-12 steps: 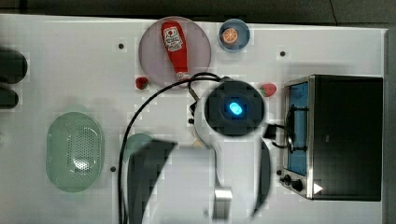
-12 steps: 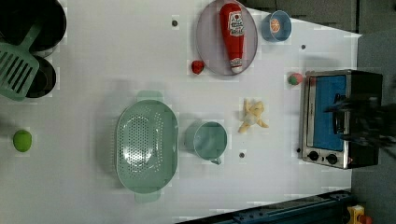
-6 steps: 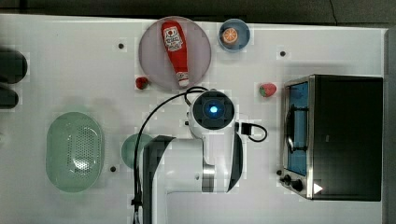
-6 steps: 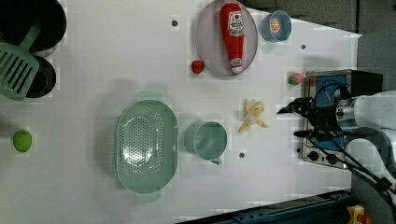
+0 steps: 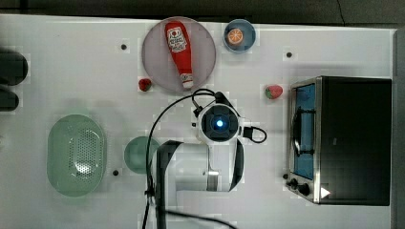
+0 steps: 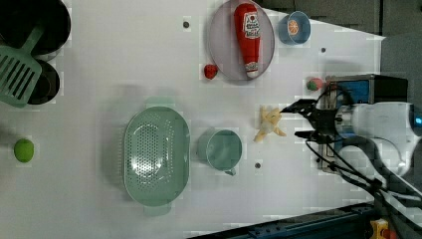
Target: Pick banana from table and place on oven.
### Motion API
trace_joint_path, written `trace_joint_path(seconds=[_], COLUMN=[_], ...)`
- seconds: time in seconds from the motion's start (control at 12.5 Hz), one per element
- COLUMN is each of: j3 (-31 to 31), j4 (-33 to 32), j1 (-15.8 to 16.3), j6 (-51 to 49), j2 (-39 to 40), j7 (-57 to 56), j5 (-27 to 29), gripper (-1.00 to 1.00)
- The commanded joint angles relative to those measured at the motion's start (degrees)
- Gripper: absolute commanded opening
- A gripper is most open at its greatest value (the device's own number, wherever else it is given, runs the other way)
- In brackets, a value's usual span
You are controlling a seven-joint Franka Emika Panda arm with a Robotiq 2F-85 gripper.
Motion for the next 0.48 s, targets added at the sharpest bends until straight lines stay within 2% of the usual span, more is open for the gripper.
trace_joint_path(seconds=[0.08, 0.4, 0.48], j3=[1.8, 2.3, 2.3], j4=[0.3, 0.1, 0.1], j1=[-0.4, -0.3, -0.2], j6=[1.6, 5.5, 6.6], j2=[5.1, 9.2, 9.8], j7=[1.4, 1.9, 1.9], j5=[-0.7, -0.7, -0.7], gripper=[1.0, 1.0, 0.92])
